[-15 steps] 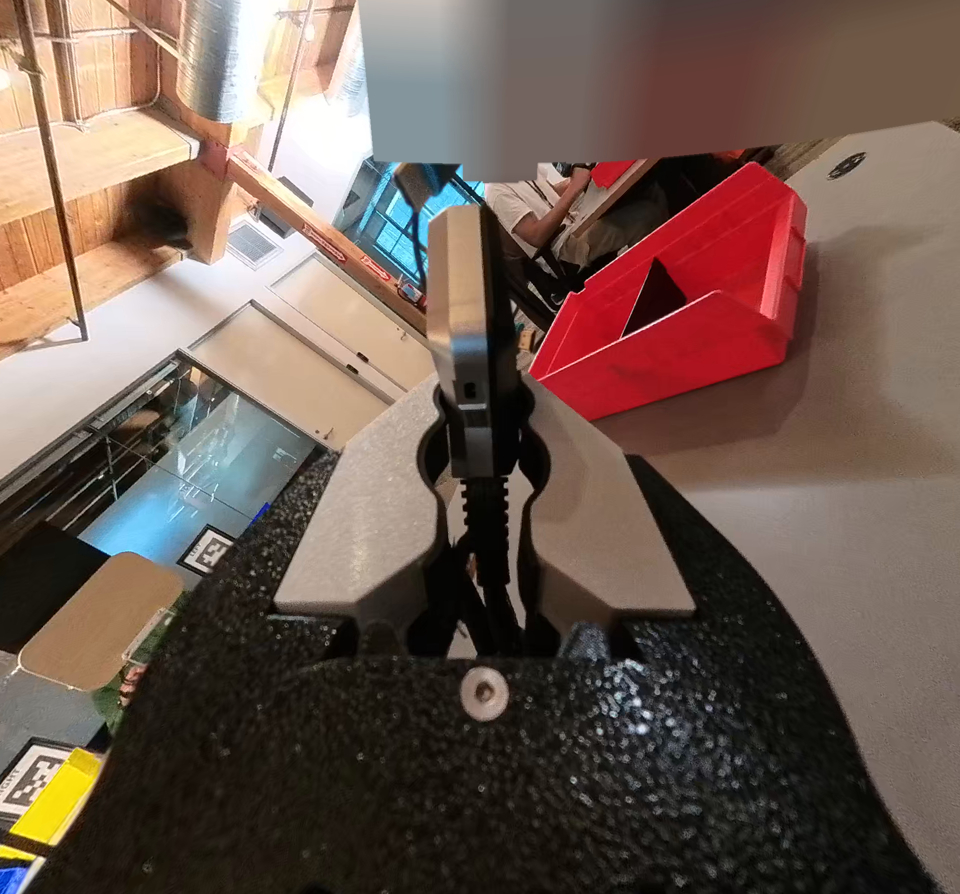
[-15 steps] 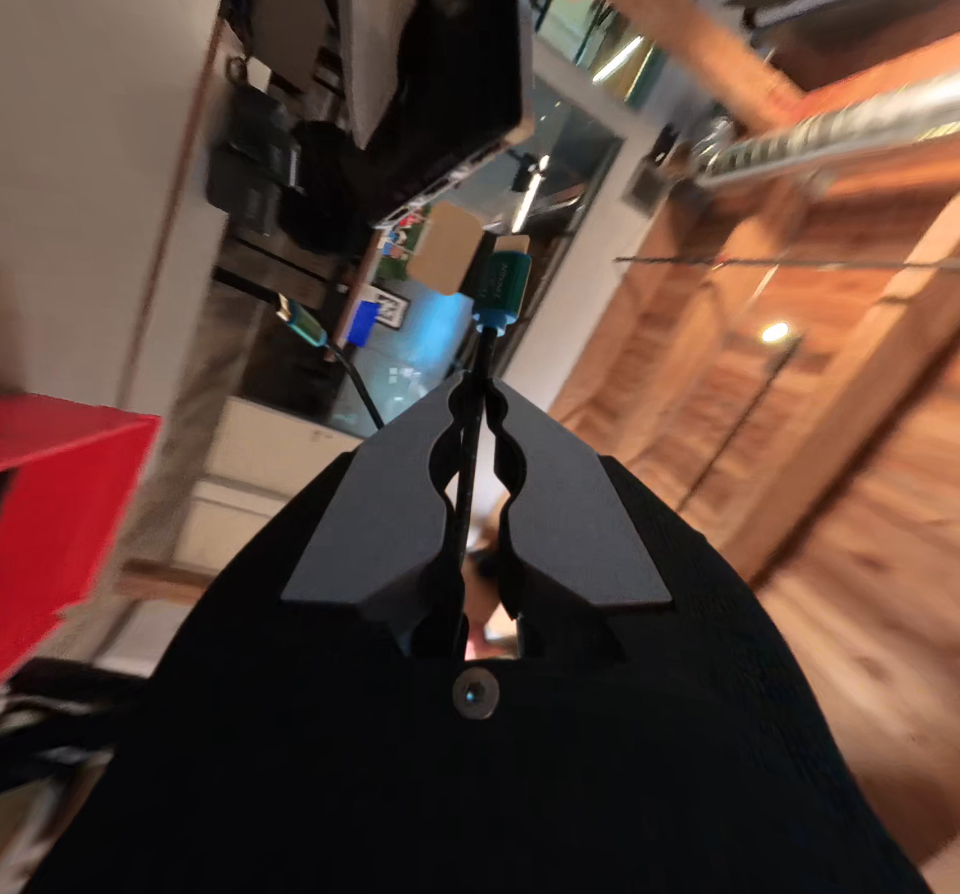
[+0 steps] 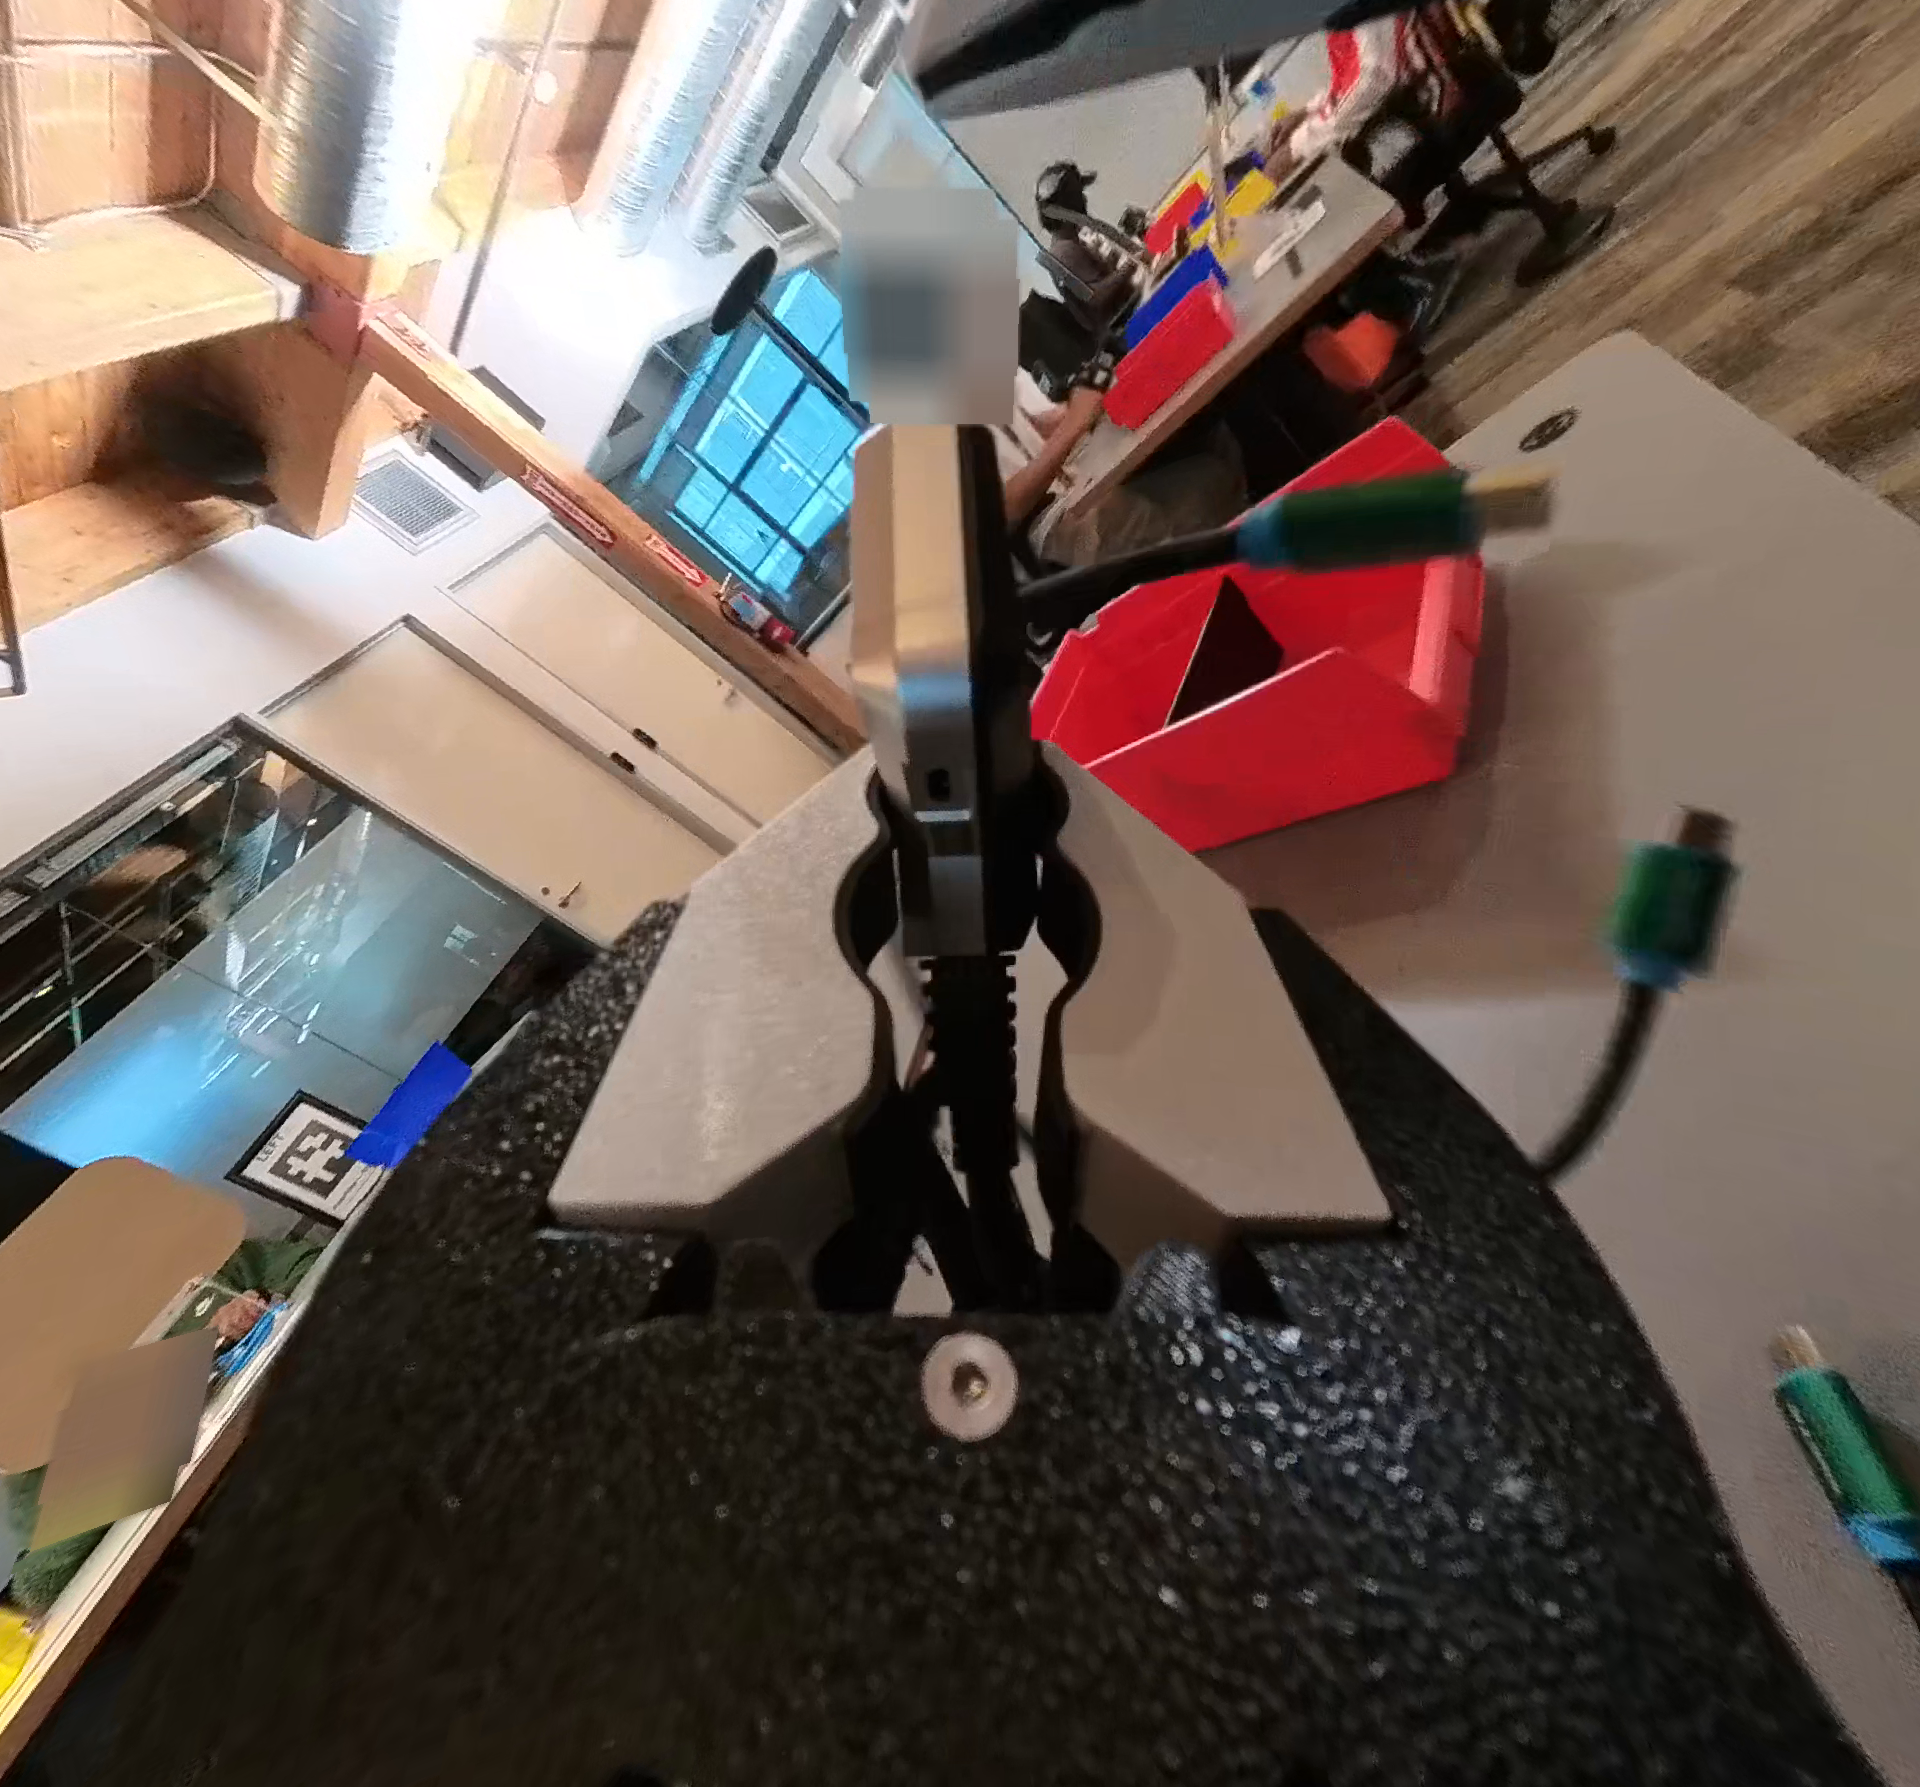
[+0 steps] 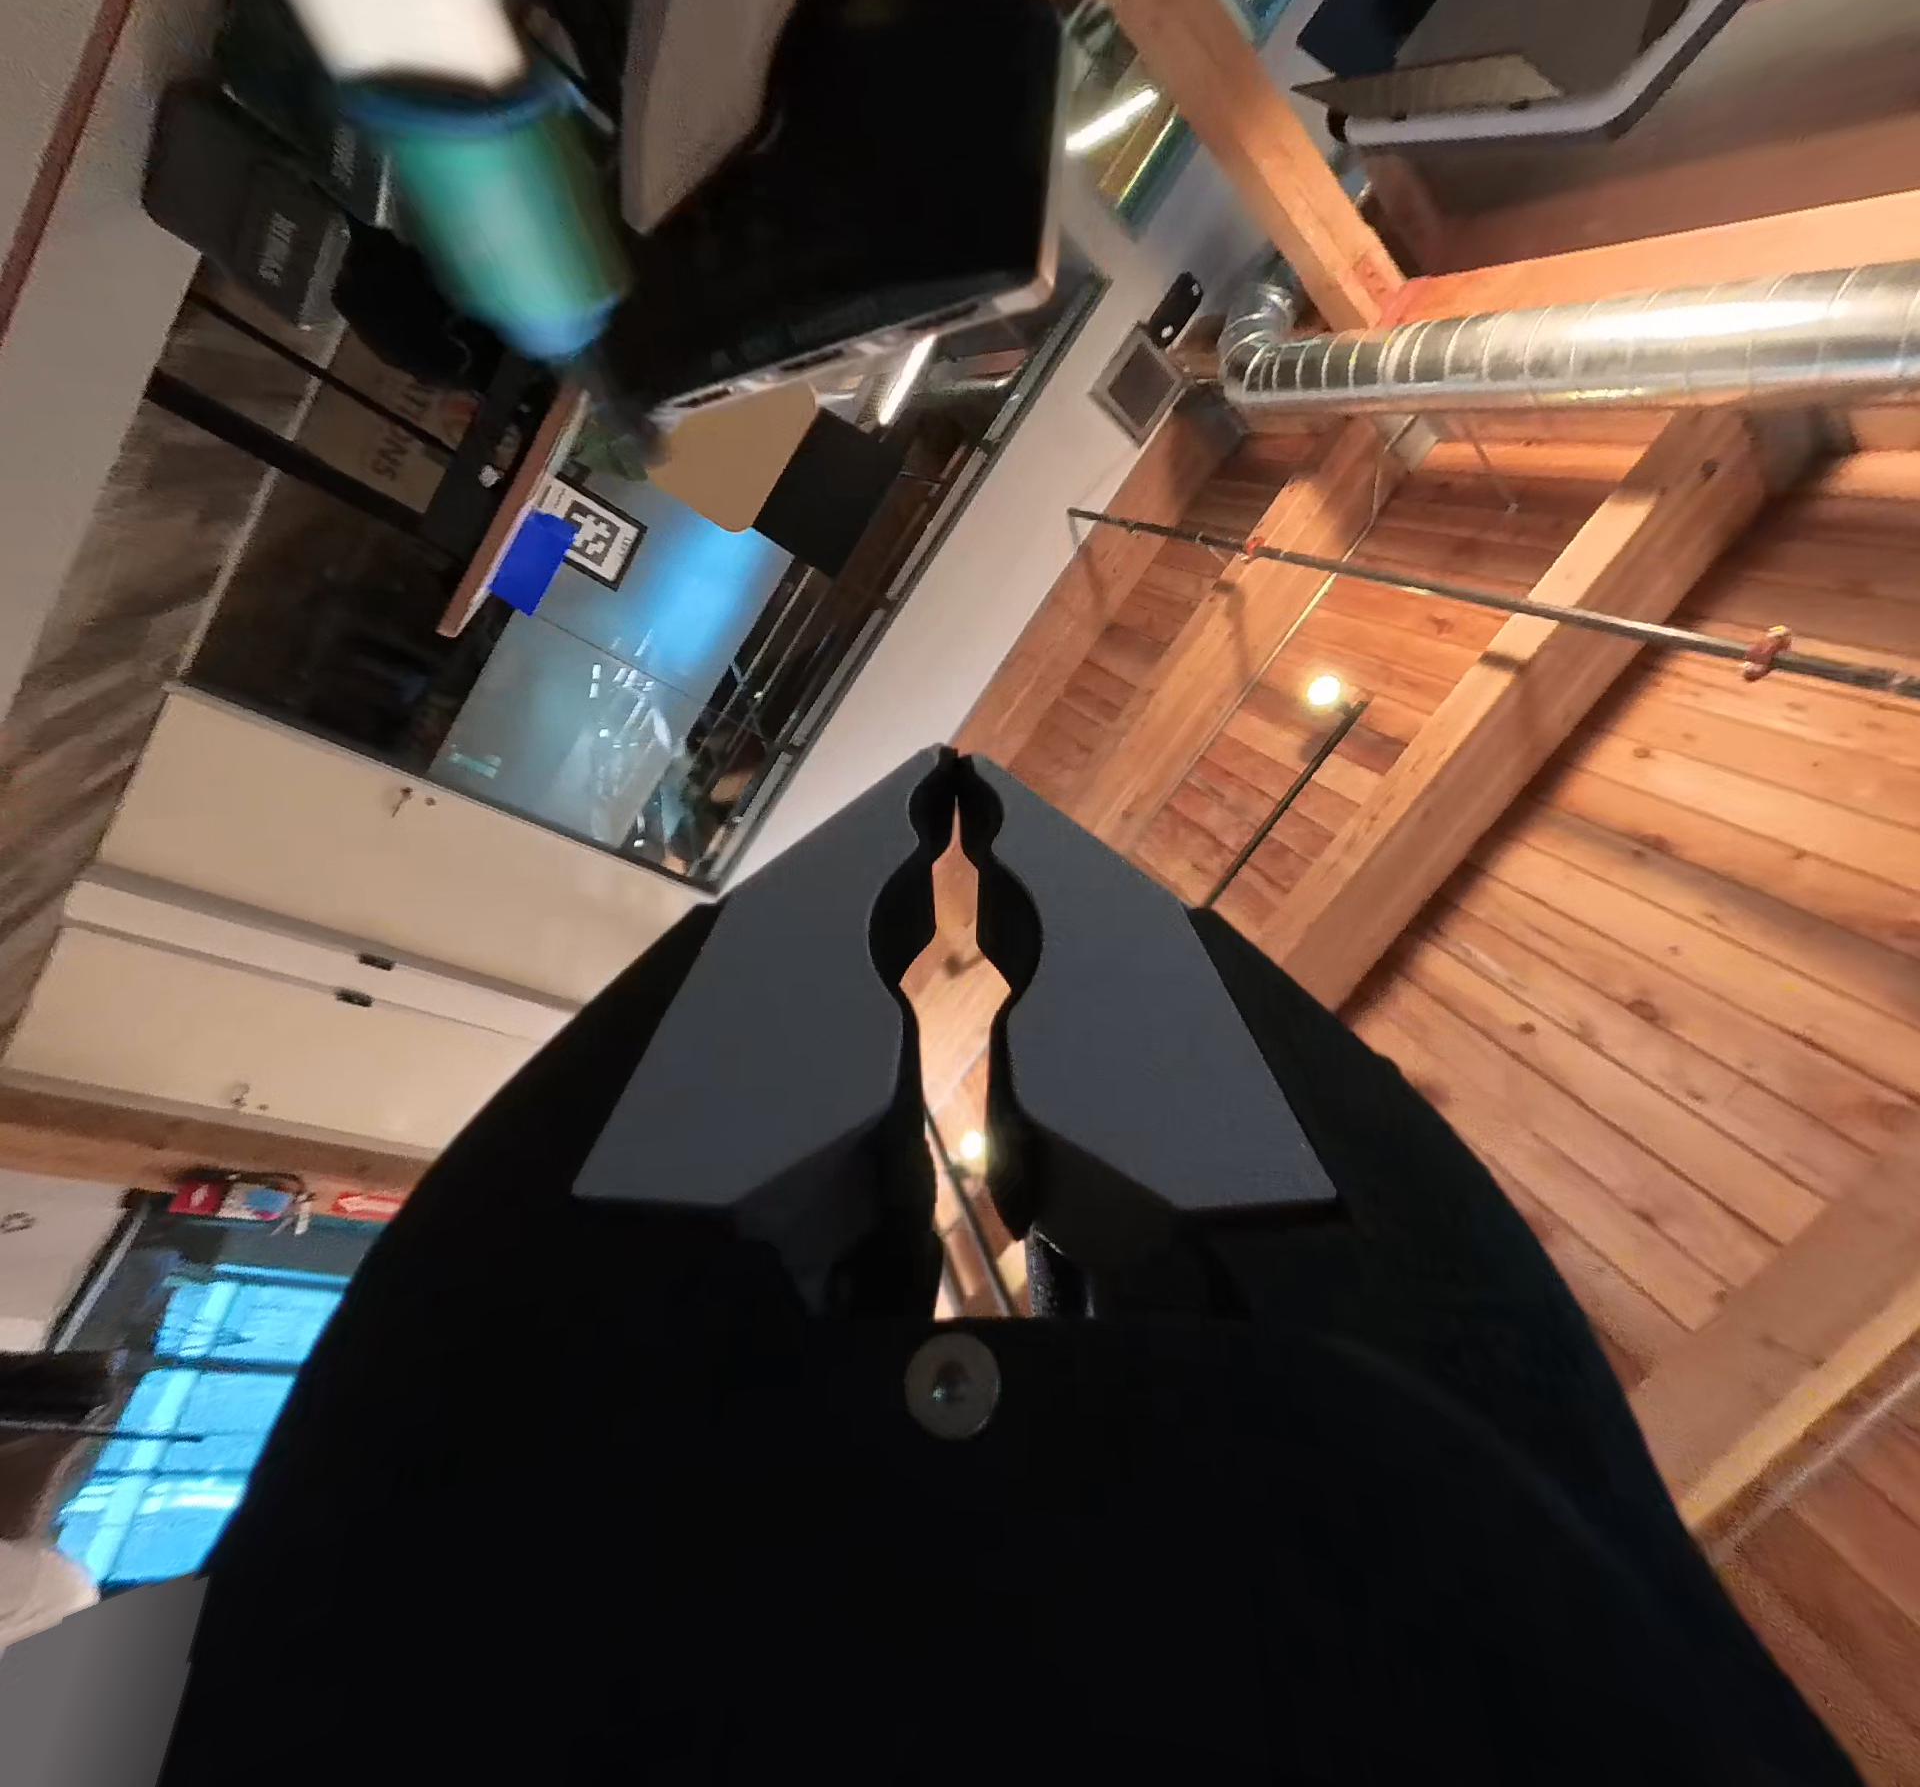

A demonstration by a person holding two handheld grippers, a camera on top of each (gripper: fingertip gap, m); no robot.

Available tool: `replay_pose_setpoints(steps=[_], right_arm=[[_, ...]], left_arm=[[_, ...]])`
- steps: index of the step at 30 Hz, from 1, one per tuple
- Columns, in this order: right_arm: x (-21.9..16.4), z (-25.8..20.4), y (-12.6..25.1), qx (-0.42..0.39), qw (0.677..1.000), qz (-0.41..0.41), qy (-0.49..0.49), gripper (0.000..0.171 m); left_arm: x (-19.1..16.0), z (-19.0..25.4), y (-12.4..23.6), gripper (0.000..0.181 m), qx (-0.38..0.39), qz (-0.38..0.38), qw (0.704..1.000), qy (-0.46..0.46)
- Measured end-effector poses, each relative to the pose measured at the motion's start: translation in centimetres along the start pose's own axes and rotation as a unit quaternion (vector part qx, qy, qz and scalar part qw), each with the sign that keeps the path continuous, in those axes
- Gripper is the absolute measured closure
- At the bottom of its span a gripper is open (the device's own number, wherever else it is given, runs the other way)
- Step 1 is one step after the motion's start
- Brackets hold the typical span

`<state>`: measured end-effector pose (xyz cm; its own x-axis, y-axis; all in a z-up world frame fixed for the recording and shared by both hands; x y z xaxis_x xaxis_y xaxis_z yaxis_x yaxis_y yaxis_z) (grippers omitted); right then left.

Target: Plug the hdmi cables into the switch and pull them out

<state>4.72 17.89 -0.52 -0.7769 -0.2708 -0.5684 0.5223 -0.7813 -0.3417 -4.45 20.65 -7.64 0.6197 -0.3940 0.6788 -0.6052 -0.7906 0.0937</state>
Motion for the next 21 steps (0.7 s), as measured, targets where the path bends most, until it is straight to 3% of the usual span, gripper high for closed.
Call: replay_pose_setpoints(steps=[3,5,7,10,13,16,18,19,21], right_arm=[[-0.1,-1.4,-0.8,0.063,0.998,-0.016,-0.024,0.171],[0.6,-3.9,-1.3,0.148,0.986,-0.007,-0.079,0.171],[1.9,-8.0,-1.1,0.286,0.944,-0.003,-0.164,0.171],[3.7,-13.1,0.5,0.430,0.863,0.030,-0.262,0.171],[4.6,-16.5,3.0,0.556,0.757,0.060,-0.338,0.170],[6.4,-18.1,6.2,0.691,0.583,0.096,-0.417,0.153],[7.7,-18.9,7.6,0.751,0.470,0.091,-0.454,0.150],[8.1,-19.7,8.1,0.775,0.430,0.076,-0.457,0.151],[8.2,-21.3,9.0,0.809,0.381,0.028,-0.447,0.152]], left_arm=[[-1.0,-0.1,-0.8,0.161,0.007,-0.029,1.000,0.005],[-2.6,0.1,-2.0,0.162,-0.004,-0.063,0.998,0.028],[-4.9,0.5,-3.3,0.161,-0.014,-0.097,0.994,0.044],[-7.2,1.3,-4.6,0.162,-0.028,-0.131,0.990,0.041],[-7.8,1.9,-5.0,0.162,-0.044,-0.143,0.988,0.031],[-7.6,2.0,-4.9,0.161,-0.046,-0.139,0.989,0.026],[-7.4,2.1,-4.8,0.161,-0.047,-0.139,0.989,0.021],[-7.3,2.1,-4.8,0.161,-0.050,-0.139,0.989,0.018],[-7.2,2.2,-4.7,0.161,-0.049,-0.139,0.989,0.011]])
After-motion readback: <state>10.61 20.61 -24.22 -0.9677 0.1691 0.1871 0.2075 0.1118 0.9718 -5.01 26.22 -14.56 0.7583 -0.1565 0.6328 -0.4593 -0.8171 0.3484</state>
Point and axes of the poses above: each gripper's, where its closed fingertips meet, y back along the fingers, x out of its top, z = x × y across the jaws, the point moved 3 cm from there along y, back along the fingers, and after that the axes turned 13 degrees about -z, right-handed, at the moved point
